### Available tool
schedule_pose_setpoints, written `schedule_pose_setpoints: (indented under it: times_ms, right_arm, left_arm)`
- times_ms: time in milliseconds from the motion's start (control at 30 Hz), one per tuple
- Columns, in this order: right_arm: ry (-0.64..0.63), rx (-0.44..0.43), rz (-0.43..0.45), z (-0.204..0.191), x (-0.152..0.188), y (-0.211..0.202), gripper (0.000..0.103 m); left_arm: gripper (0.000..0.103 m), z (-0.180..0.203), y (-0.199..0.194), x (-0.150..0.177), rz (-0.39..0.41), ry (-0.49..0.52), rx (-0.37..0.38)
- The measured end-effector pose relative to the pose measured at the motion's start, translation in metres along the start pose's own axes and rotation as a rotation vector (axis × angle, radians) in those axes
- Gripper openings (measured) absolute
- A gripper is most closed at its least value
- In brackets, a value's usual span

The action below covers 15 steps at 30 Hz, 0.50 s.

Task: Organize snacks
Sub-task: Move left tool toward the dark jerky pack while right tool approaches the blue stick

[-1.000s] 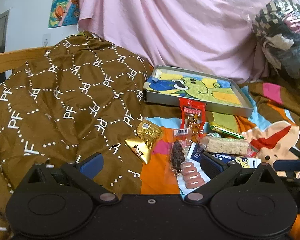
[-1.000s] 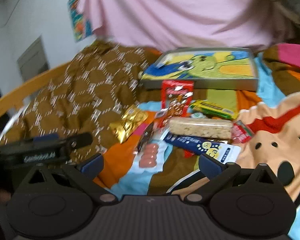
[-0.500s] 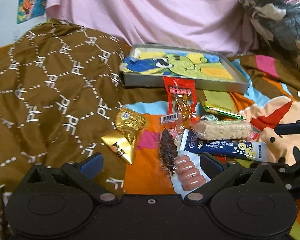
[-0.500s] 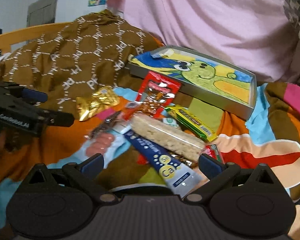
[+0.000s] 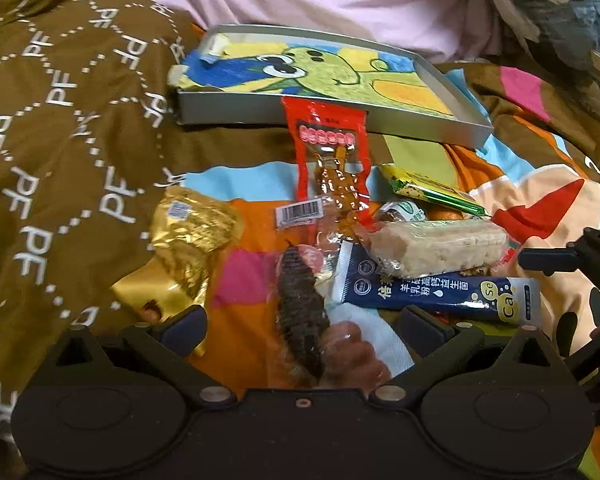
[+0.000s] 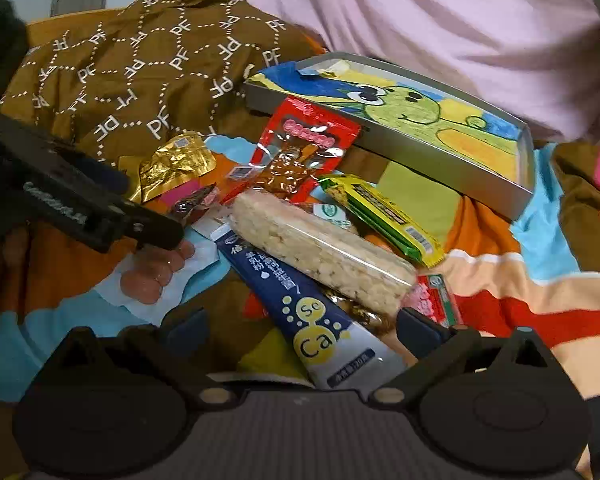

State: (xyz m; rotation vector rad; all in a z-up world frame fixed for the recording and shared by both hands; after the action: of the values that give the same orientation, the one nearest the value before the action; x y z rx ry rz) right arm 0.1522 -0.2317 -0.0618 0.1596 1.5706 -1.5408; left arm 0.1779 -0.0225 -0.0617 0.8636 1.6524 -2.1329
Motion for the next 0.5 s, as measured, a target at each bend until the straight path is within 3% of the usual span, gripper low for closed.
schedule_pose_setpoints:
  times_ms: [67,167,333,500]
  right_arm:
    - [-0.005,0.008,0.010,0.000,-0.002,0.003,0.093]
    - [-0.015,0.015,0.003,0.000,-0.006,0.012,0.090]
    - [-0.022,0.016,-0.005,-0.001,-0.009,0.018,0.087]
    - [-0.017,0.013,-0.026,-0.001,-0.007,0.019,0.074]
  left_arm:
    - [0.102,-0.002,0.008,-0.002,-0.029,-0.004,0.027]
    - [0.102,-0.005,0.020,-0.003,-0.079,-0.017,0.044]
    - [0.102,-0.006,0.024,-0.005,-0.076,-0.025,0.047]
    - [0.102,-0.011,0.022,-0.007,-0.071,-0.078,0.056]
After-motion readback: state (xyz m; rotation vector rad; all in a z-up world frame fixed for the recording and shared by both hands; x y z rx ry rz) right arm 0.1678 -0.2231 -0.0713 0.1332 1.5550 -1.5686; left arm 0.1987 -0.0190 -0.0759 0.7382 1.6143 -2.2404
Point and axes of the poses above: each gripper's, at about its wrist camera, not at the fingertips, and y roughly the way its jaws point, z to its right, x to its underside, the point moved 1 cm from there along y, roughly the way its jaws point, and after that the axes turned 10 degrees about -z, right-handed, at the moved point
